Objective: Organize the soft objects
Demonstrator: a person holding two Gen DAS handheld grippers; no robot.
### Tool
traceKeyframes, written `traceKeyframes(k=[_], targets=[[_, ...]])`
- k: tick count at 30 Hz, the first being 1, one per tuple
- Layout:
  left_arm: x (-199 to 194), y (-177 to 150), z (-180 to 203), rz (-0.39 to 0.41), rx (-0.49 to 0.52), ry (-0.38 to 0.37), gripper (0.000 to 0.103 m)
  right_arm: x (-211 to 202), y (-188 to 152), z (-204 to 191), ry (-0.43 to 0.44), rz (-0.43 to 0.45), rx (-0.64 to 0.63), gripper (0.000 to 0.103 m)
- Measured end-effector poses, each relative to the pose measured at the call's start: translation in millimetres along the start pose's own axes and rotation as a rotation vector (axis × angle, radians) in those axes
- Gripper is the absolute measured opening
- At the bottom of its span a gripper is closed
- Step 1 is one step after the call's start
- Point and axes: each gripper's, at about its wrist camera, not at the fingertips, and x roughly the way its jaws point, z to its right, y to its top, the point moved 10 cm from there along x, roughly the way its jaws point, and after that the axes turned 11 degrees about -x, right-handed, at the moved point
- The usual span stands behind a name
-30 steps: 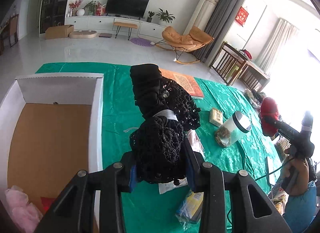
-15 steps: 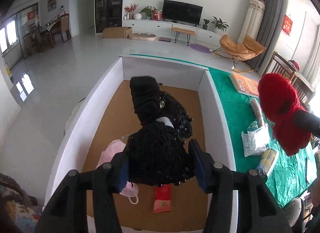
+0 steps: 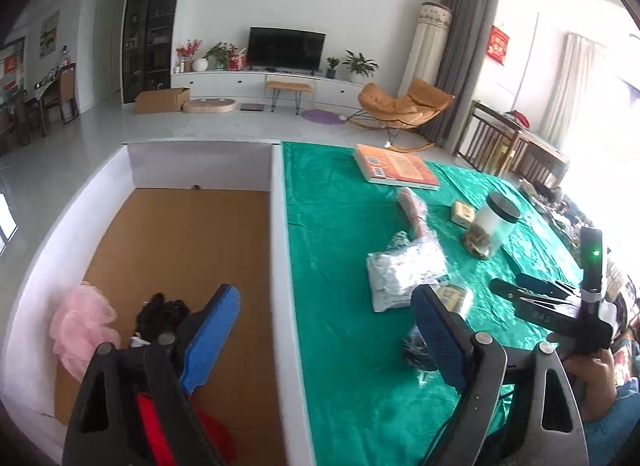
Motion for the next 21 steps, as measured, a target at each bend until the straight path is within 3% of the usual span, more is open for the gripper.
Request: traceKeyframes(k=[4, 8, 14, 21], targets=[[35, -45, 64, -0.113, 0.040, -0.078, 0.088, 19, -57, 84, -0.164, -0.082, 0.107, 0.073], [64, -77, 89, -0.203, 0.024, -0.090, 0.088, 23, -93, 132, -0.251, -0.119, 0.211, 0.073], [82, -100, 83, -0.234, 0.044, -0.036, 0.088, 18, -109, 152, -0.261, -0.106, 0.321, 0.073], [95, -110, 70, -0.271, 0.049, -0.015, 0.088, 20, -118, 154, -0.273, -0.106, 0.343, 0.073]])
